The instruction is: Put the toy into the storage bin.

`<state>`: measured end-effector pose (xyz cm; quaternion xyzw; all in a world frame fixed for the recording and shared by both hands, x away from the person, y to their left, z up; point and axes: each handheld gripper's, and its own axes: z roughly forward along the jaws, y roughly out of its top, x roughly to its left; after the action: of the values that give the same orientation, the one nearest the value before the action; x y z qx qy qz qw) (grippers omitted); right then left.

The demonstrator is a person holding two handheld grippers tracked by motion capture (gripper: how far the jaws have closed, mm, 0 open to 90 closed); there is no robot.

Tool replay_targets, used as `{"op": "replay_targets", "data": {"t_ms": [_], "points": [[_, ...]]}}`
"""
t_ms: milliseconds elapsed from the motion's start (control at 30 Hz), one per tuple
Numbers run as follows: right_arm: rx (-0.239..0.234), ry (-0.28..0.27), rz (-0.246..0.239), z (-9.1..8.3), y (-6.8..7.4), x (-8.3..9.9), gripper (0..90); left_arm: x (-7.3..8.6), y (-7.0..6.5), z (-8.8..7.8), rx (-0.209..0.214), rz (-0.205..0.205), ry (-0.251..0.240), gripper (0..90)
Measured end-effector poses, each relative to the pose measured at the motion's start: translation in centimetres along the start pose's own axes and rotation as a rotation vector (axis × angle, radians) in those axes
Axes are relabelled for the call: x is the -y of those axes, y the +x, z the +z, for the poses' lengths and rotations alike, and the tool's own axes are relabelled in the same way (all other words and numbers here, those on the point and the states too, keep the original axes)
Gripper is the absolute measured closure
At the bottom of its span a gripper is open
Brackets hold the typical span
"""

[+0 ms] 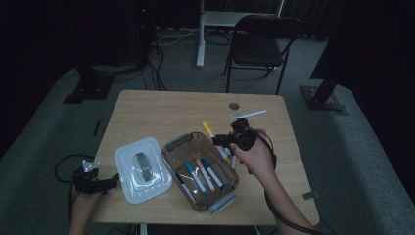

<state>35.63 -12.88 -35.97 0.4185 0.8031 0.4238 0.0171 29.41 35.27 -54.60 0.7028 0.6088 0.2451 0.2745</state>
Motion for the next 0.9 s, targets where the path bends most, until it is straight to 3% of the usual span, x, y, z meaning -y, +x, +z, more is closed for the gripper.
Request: {"op": "replay_targets", "data": {"t_ms": [300, 367, 600, 733, 900], "points": [[-0.081, 0.137, -0.043, 4.8, 3.0, 0.7, 76.8, 0.0, 0.0, 0.0, 0.000, 0.000, 0.001, 0.6], [-0.082, 0.147, -0.046, 5.3, 3.2, 0.8, 76.8, 0.0, 0.0, 0.0, 0.000, 0.000, 0.001, 0.6], [-0.094, 0.278, -0.067, 9.1, 4.4, 1.7, 76.8, 0.0, 0.0, 0.0, 0.000, 0.000, 0.000, 0.6], [-0.078, 0.357, -0.075, 10.8, 4.6, 2.3, 76.8, 0.0, 0.0, 0.0, 0.000, 0.000, 0.000, 0.6], [-0.064, 0.419, -0.090, 12.8, 5.0, 2.6, 76.8, 0.0, 0.0, 0.0, 0.000, 0.002, 0.001, 0.6]]}}
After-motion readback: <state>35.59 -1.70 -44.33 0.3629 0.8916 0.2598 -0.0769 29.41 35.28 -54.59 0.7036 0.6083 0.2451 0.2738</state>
